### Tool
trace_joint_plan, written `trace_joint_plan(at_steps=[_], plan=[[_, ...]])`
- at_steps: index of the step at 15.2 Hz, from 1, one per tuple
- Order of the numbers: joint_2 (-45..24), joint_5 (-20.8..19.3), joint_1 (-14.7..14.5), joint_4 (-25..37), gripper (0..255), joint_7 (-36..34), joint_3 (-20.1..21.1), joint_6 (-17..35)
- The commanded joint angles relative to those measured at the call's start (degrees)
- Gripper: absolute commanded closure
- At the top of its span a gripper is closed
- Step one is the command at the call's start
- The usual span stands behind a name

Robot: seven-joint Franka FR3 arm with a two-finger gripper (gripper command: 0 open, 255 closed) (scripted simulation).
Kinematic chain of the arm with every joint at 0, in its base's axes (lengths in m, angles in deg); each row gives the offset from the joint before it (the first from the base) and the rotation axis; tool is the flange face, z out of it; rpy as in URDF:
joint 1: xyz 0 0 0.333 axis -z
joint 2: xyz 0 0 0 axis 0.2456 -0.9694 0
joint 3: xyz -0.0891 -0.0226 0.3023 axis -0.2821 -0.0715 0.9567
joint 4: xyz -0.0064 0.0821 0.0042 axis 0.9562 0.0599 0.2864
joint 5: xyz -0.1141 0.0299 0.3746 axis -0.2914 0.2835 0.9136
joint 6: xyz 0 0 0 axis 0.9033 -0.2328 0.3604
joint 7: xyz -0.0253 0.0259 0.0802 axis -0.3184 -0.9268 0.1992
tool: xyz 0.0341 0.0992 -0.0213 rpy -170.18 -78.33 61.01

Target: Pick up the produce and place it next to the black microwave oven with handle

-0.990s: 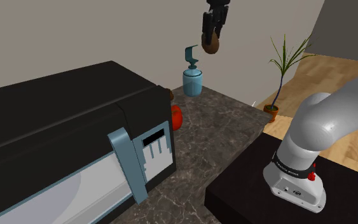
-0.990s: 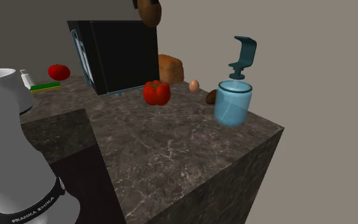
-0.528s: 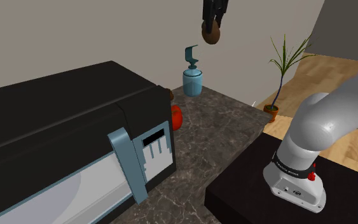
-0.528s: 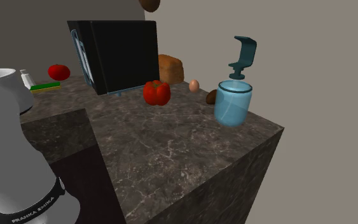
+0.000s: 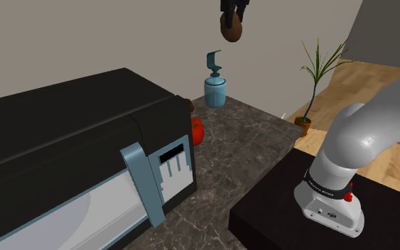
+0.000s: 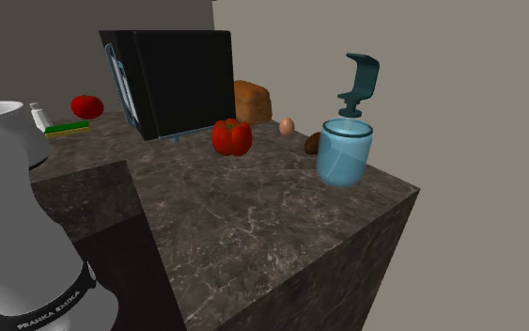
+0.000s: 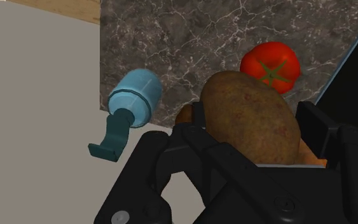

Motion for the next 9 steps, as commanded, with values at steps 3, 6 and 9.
trace_joint_plan(at_steps=[3,6,9], plan=[[-2.6,0.9,-1.1,2.7,255,-5.8,4.6,-0.4],[-5.0,1.3,-1.9,5.4,255,-10.3,8.2,-0.9],[-8.2,1.1,-2.7,8.7,255,-15.1,12.1,-1.4]])
